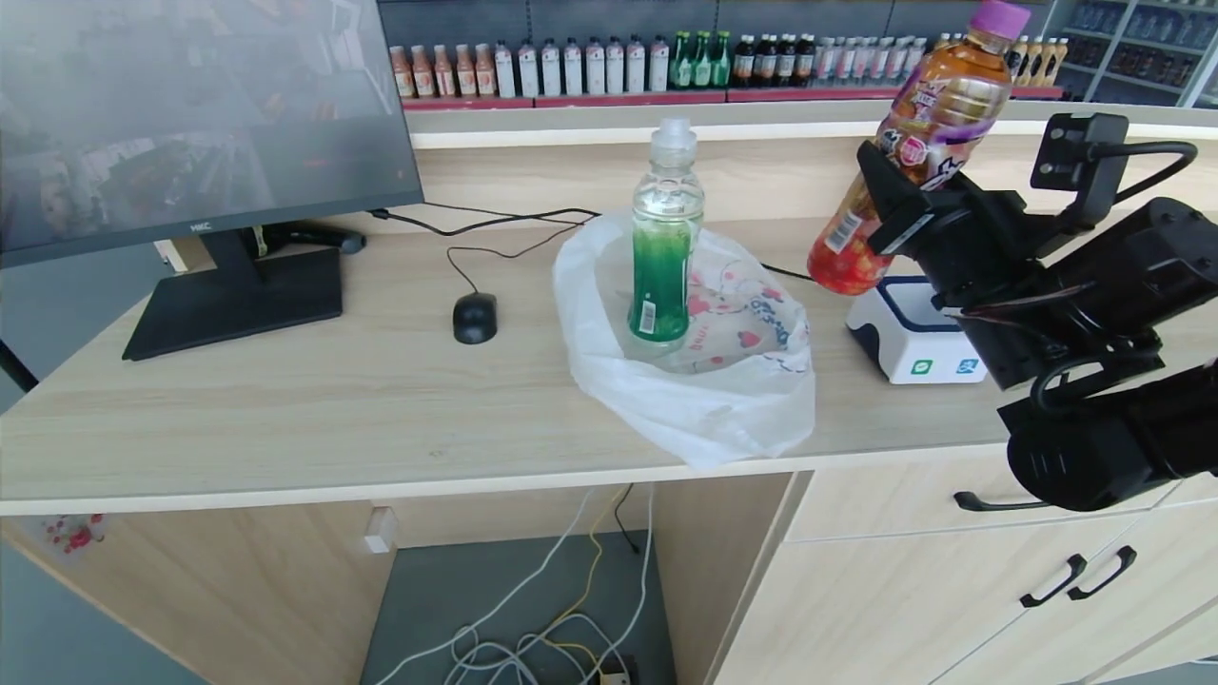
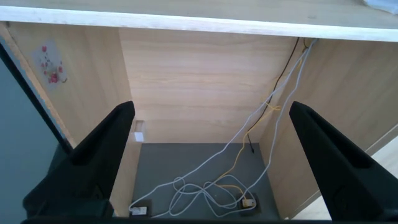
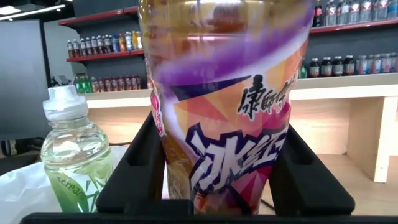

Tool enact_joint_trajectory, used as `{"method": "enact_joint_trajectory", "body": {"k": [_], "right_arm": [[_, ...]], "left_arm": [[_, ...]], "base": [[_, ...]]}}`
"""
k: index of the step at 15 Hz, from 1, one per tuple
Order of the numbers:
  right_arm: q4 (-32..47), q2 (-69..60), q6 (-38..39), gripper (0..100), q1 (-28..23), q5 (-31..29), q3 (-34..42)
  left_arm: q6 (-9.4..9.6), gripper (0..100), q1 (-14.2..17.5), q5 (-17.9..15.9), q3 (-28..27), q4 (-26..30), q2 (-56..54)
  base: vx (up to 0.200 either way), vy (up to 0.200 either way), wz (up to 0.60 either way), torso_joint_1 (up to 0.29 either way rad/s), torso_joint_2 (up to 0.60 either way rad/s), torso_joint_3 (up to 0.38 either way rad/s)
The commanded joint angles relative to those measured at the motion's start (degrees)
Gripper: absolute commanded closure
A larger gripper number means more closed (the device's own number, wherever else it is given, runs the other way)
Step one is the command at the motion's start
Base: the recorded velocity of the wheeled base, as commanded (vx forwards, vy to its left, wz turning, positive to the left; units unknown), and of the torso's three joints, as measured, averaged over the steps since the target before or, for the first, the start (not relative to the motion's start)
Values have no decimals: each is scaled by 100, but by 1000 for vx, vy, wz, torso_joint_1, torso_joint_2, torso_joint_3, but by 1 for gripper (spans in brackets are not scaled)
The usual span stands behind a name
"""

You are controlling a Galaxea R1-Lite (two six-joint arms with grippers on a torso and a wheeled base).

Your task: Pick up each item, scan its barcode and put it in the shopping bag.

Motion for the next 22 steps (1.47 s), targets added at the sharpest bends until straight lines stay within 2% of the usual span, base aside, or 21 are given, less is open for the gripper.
{"method": "enact_joint_trajectory", "body": {"k": [1, 11, 17, 22], "right_arm": [[-8, -9, -38, 100, 2, 37, 2], [-8, 123, -187, 100, 99, 64, 134], [-8, 764, -346, 100, 415, 55, -367], [-8, 923, -416, 100, 529, 46, -393]], "left_arm": [[4, 0, -9, 1, 1, 9, -2], [4, 0, -9, 1, 1, 0, -2], [-5, 0, 0, 1, 1, 0, -2], [-5, 0, 0, 1, 1, 0, -2]], "base": [[0, 0, 0, 0, 0, 0], [0, 0, 0, 0, 0, 0], [0, 0, 0, 0, 0, 0], [0, 0, 0, 0, 0, 0]]}}
